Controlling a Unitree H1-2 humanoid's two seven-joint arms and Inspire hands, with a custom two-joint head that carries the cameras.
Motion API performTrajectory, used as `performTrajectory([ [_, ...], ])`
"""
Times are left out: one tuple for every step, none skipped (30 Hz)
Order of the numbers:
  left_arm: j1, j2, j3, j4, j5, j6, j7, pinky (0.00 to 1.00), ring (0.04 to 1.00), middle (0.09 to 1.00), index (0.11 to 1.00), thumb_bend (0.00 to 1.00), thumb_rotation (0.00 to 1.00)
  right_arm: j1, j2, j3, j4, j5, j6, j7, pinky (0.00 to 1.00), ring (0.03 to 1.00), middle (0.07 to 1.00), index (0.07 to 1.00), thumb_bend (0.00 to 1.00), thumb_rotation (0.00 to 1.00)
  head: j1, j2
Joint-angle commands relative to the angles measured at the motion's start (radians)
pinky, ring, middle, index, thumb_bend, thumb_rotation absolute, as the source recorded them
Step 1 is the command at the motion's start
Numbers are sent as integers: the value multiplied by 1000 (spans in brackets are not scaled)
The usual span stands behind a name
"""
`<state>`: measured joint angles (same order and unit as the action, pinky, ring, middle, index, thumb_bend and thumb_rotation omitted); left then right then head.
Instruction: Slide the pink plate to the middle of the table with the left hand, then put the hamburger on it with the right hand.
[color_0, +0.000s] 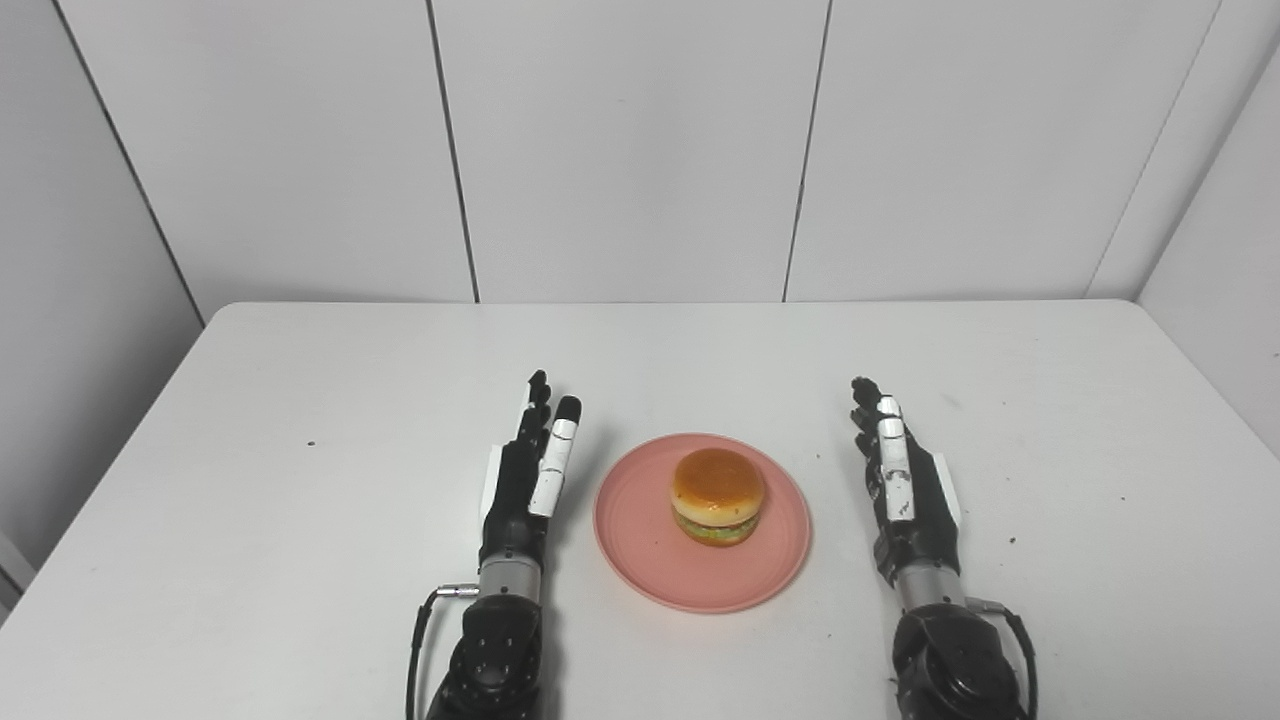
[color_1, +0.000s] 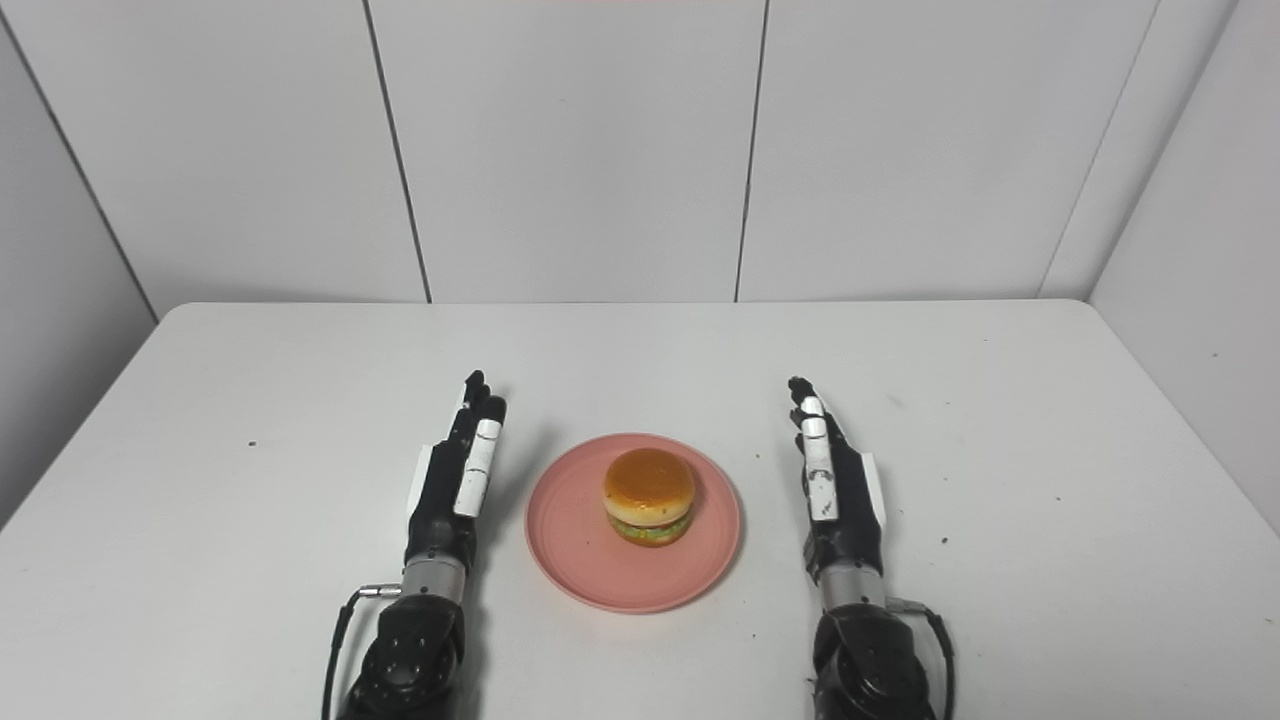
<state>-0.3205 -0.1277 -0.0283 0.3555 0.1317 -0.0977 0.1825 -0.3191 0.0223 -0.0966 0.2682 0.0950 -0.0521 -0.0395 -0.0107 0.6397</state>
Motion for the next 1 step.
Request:
performTrajectory([
  [16, 1, 0, 22, -7, -5, -6, 1000, 1000, 1000, 1000, 802, 962, 2, 1, 3, 15, 4, -35, 9, 1000, 963, 941, 872, 829, 978, 0, -1],
])
